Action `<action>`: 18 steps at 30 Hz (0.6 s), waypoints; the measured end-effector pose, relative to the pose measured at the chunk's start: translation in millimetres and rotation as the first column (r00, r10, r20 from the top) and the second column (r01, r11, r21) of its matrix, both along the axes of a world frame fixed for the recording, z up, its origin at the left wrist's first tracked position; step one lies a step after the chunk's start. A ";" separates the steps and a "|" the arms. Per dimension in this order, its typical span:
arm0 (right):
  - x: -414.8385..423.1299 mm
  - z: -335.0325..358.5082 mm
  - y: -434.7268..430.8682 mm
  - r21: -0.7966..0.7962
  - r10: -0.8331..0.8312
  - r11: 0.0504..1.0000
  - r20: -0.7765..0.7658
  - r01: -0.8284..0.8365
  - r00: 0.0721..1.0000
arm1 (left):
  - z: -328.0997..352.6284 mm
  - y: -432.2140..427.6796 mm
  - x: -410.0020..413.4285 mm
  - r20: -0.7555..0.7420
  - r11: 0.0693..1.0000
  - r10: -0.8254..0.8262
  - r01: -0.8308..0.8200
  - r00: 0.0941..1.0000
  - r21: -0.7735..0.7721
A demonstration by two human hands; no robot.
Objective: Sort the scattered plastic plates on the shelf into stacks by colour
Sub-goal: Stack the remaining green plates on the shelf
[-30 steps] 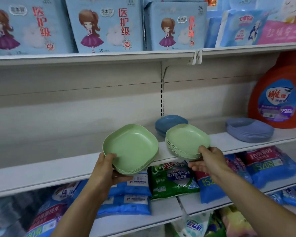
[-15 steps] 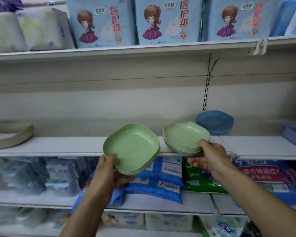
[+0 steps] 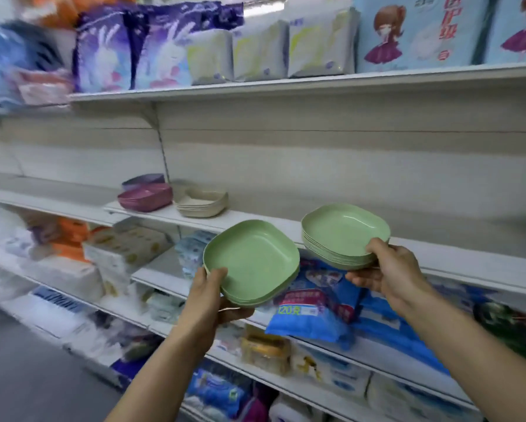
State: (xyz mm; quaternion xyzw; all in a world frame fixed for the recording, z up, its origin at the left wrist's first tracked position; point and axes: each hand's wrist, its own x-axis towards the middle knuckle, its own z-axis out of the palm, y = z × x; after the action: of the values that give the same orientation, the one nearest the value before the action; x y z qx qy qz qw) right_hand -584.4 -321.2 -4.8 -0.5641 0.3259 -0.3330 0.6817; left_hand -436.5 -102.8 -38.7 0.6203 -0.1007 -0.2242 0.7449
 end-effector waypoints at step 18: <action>314.5 -29.9 262.8 0.105 0.418 0.900 0.065 -0.423 0.906 | 1.8 302.2 213.3 -0.033 0.938 0.336 -0.332 0.941 0.096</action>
State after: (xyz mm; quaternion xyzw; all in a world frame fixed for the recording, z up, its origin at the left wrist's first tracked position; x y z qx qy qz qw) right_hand -269.9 -58.4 -34.7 -0.5734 0.2014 -0.1702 0.7757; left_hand -223.2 199.4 -36.9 0.6552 0.0343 -0.1137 0.7461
